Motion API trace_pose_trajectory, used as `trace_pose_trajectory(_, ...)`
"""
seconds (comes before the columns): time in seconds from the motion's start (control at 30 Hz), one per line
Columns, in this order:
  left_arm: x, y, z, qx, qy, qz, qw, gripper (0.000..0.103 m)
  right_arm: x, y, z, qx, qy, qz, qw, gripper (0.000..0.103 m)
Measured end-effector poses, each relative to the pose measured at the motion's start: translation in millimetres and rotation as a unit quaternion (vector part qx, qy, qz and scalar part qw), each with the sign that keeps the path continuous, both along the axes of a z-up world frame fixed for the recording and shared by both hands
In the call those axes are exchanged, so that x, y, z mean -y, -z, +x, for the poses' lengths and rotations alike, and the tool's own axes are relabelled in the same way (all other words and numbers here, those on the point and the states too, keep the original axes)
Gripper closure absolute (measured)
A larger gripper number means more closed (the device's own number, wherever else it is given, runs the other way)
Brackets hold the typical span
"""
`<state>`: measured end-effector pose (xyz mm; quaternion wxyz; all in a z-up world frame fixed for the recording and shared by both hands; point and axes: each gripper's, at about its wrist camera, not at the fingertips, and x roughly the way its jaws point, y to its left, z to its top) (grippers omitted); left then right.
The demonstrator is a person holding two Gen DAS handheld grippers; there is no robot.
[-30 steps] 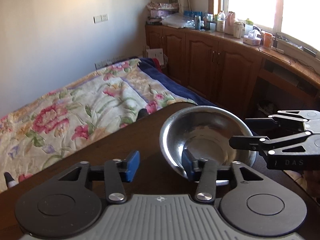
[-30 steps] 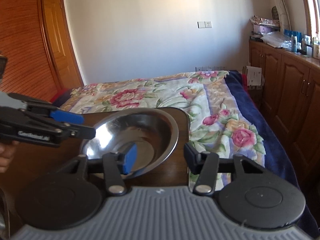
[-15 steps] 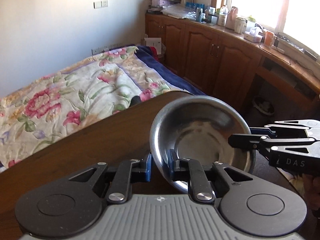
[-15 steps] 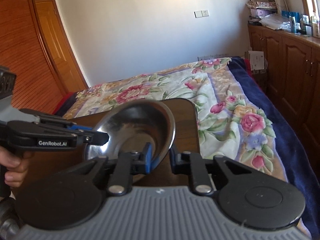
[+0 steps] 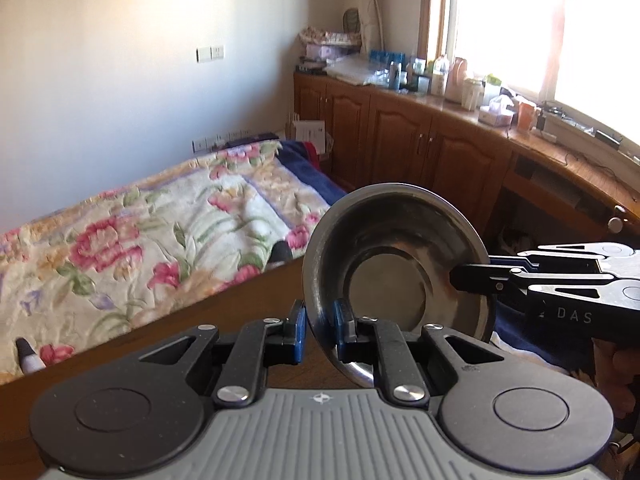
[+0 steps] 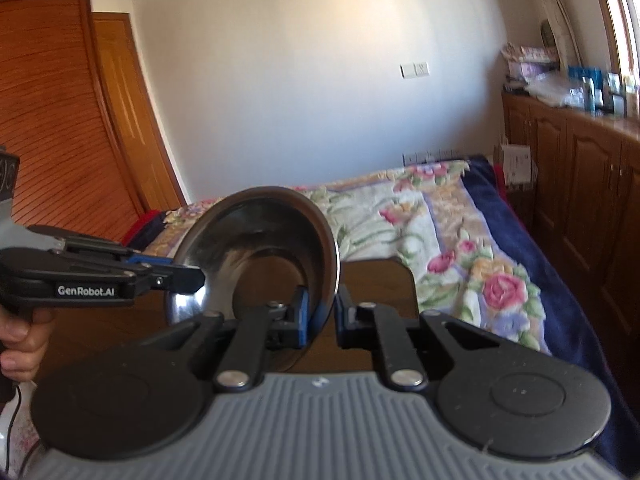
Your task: Organize plates and bowls
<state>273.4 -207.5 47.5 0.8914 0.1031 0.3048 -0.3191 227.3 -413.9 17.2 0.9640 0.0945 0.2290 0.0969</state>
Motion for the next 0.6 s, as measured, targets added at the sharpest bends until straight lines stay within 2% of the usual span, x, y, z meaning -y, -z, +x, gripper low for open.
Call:
trace_pose_trajectory(0.33, -30.8, -38.8, -47.9, 0.039, 0.006, -0.029, 0.9988, 0.087, -13.0, -32.9, -32.7, 0.043, 0.002, -0.02, 0.999, 0.09)
trace_pose_trajectory(0.6, -57.1, -37.2, -93.5, 0.047, 0.009, -0.049, 0.9977, 0.087, -26.3, -33.4, -65.7, 0.059, -0.001, -0.034, 0.998, 0.09)
